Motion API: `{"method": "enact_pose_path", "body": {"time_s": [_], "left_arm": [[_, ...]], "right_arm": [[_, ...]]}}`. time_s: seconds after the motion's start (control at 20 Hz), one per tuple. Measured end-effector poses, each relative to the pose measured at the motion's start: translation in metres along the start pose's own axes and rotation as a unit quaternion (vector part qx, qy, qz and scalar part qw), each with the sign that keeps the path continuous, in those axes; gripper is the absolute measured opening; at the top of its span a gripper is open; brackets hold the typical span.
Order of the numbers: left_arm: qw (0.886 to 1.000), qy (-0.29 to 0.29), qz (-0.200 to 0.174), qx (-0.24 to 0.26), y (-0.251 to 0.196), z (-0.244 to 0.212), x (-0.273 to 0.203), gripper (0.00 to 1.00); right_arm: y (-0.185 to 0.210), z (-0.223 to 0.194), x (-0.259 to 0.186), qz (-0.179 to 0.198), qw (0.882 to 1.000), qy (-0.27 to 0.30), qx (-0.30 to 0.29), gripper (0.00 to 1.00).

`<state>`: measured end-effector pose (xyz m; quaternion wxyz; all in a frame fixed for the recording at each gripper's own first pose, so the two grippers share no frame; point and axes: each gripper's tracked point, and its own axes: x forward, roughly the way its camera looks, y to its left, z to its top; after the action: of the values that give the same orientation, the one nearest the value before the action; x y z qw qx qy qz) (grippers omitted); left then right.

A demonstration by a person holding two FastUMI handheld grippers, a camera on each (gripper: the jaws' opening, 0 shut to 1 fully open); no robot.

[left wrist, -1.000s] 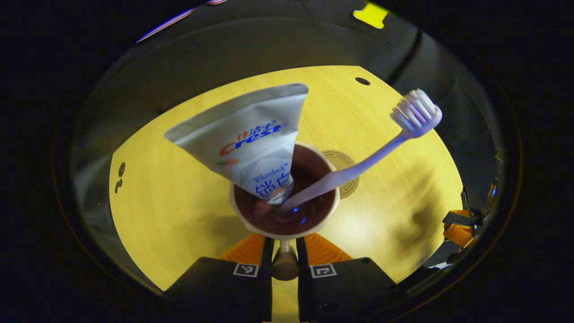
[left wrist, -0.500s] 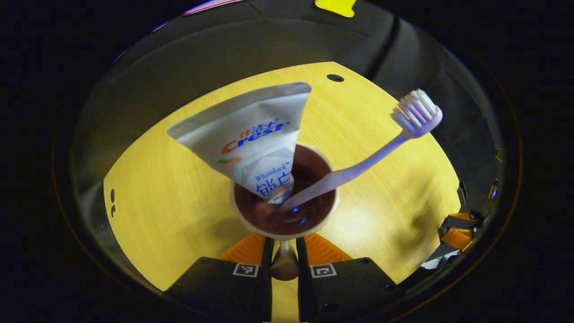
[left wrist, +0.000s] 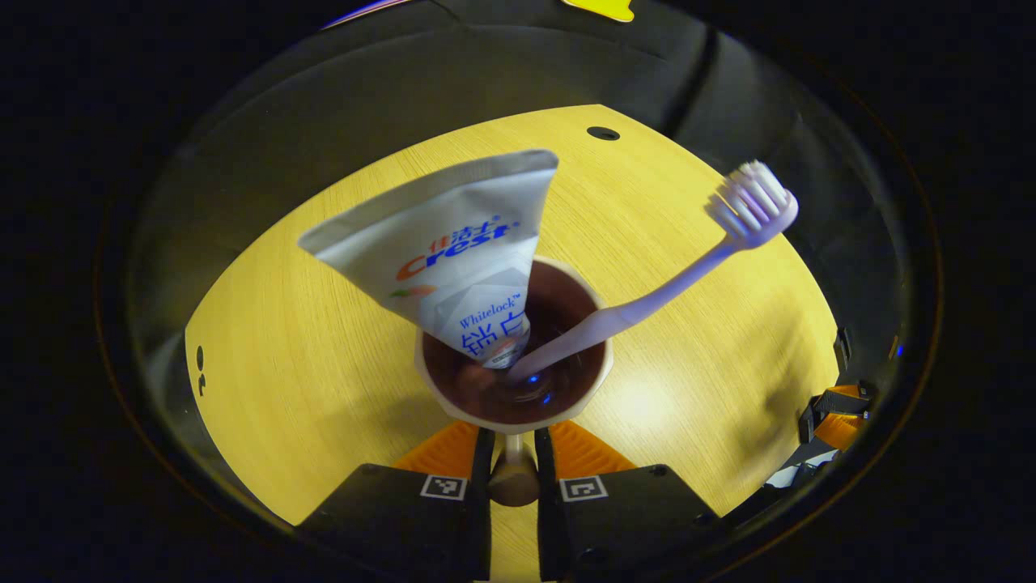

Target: Put the toothbrush and toothpaste on the desktop into the cup, then pick up the cup and place it on the coaster on the desktop.

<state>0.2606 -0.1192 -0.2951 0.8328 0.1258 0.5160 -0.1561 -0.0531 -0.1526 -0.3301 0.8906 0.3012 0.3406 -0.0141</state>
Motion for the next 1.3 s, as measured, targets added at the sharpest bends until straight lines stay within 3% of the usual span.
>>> {"method": "enact_pose_path", "body": {"time_s": [0.05, 0.15, 0.3, 0.35, 0.45, 0.6, 0.9, 1.3], "left_arm": [[1.000, 0.000, 0.001, 0.000, 0.001, 0.000, 0.001, 0.31], [1.000, 0.001, 0.003, -0.002, 0.001, 0.001, 0.001, 0.27], [1.000, 0.003, 0.018, 0.008, 0.006, 0.000, 0.002, 0.34], [1.000, 0.002, 0.020, 0.012, 0.006, 0.002, 0.001, 0.31], [1.000, -0.003, 0.020, 0.017, 0.004, 0.002, -0.002, 0.45], [1.000, -0.004, 0.017, 0.016, 0.002, 0.001, -0.003, 0.99], [0.999, -0.012, 0.029, 0.014, 0.008, -0.003, -0.014, 1.00], [0.998, -0.061, 0.003, -0.026, 0.008, -0.041, -0.066, 1.00]], "right_arm": [[-0.002, 0.000, -0.001, -0.002, 1.000, 0.000, 0.002, 0.48], [-0.006, -0.001, -0.001, -0.005, 1.000, 0.001, 0.006, 0.48], [-0.007, 0.000, -0.001, -0.005, 1.000, 0.001, 0.008, 0.48], [-0.008, 0.000, -0.001, -0.004, 1.000, 0.001, 0.008, 0.48], [-0.006, 0.003, 0.001, -0.002, 1.000, 0.000, 0.008, 0.48], [-0.004, 0.004, 0.001, 0.001, 1.000, 0.001, 0.005, 0.48], [-0.003, 0.003, 0.000, 0.000, 1.000, 0.002, 0.004, 0.48], [0.029, -0.001, 0.007, 0.018, 1.000, 0.009, -0.015, 0.48]]}}
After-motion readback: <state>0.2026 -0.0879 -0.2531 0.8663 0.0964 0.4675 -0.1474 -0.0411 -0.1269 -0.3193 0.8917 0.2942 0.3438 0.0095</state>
